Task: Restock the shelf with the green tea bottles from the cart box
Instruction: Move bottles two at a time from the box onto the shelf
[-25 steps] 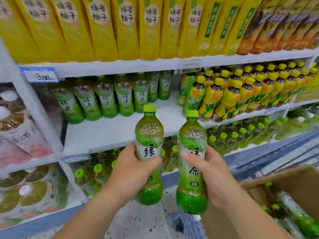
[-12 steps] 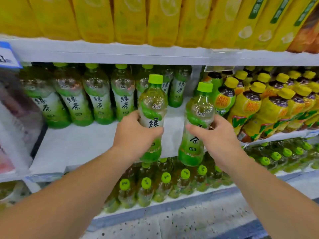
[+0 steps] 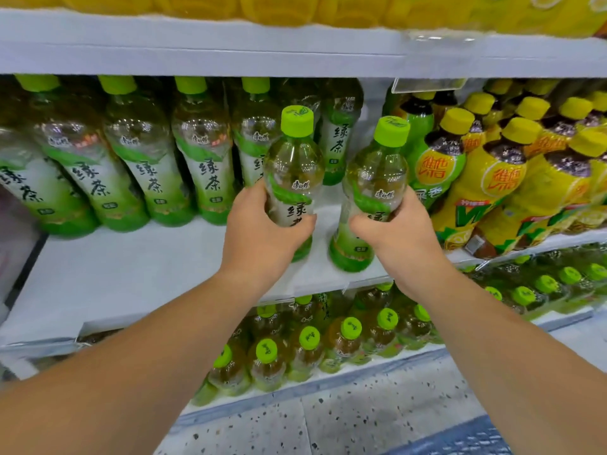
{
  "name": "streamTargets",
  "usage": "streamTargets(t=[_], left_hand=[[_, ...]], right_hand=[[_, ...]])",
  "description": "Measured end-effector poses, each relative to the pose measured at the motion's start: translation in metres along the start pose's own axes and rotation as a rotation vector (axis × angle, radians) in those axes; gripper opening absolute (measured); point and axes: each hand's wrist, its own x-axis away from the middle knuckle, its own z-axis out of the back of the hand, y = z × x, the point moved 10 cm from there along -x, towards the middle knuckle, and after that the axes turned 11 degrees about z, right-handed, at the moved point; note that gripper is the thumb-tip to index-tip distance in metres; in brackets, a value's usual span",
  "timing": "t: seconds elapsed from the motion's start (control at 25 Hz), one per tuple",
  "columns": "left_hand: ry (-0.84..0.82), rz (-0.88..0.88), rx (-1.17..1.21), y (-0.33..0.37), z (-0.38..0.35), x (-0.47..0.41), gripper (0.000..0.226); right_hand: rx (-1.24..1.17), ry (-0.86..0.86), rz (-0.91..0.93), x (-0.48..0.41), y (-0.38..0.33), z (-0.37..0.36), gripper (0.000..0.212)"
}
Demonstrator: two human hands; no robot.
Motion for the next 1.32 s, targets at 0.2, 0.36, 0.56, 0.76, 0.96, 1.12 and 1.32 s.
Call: streamTargets(t=[0.2, 0.36, 0.56, 0.76, 0.96, 1.12, 1.32], left_hand=[[-0.03, 0.067, -0.157, -0.042, -0.006, 0.01, 0.054], [0.056, 0.044, -0.118, -0.049, -0.003, 0.01, 0.05], [0.081, -0.003, -0.136, -0.036, -0.019, -0.005, 0.043], [0.138, 0.085, -0.126, -0.036, -0.029, -0.019, 0.035], [0.183, 0.238, -0.055, -0.045, -0.034, -0.025, 0.05], [0.203, 0.249, -0.063, -0.047, -0.037, -0.032, 0.037], [0.246, 0.192, -0.049, -0.047, -0.039, -0.035, 0.049]], right_hand=[[0.184, -0.059, -0.056, 0.024, 0.032, -0.009, 0.05], [0.262, 0.045, -0.045, 0.035, 0.049, -0.01, 0.048], [0.213, 0.14, -0.024, 0.01, 0.045, -0.019, 0.042], [0.165, 0.213, -0.02, 0.001, 0.05, -0.029, 0.039], [0.185, 0.242, -0.033, -0.018, 0.058, -0.031, 0.038], [0.219, 0.262, 0.002, -0.026, 0.063, -0.037, 0.041], [0.274, 0.253, -0.007, -0.034, 0.066, -0.043, 0.045]])
